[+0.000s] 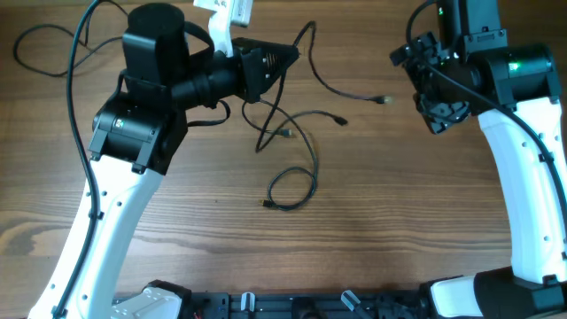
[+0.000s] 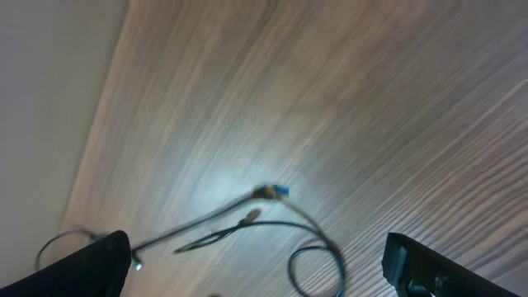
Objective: Untangle cables
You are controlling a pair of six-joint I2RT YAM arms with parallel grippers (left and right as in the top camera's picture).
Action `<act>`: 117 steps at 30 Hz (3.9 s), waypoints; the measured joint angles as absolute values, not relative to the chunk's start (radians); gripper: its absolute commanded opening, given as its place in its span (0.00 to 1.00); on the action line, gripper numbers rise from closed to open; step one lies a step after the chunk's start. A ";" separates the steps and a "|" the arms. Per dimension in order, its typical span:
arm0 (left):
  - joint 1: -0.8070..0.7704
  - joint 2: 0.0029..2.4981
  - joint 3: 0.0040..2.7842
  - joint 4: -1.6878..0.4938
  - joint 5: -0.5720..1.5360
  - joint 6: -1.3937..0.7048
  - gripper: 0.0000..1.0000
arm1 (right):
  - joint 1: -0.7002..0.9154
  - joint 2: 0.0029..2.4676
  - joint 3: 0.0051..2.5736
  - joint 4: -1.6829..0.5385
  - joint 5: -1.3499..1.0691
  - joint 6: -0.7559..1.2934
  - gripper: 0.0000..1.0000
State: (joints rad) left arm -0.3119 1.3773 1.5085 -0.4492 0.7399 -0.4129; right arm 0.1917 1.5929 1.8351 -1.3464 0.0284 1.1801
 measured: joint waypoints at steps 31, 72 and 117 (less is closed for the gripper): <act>0.420 1.374 1.509 -0.920 0.651 -0.637 0.04 | 0.192 1.663 1.835 -1.382 0.086 0.910 1.00; 0.676 1.881 1.509 -0.270 0.186 -0.254 1.00 | 0.192 1.663 1.835 -1.350 0.076 0.910 1.00; 0.813 2.149 1.507 -0.426 -0.035 0.156 0.72 | 0.192 1.663 1.835 -1.368 0.052 0.891 1.00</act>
State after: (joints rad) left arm 0.8127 2.1490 1.5074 -0.4255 -0.0353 0.1562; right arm 0.1917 1.6634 1.8351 -1.3682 0.0521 0.8913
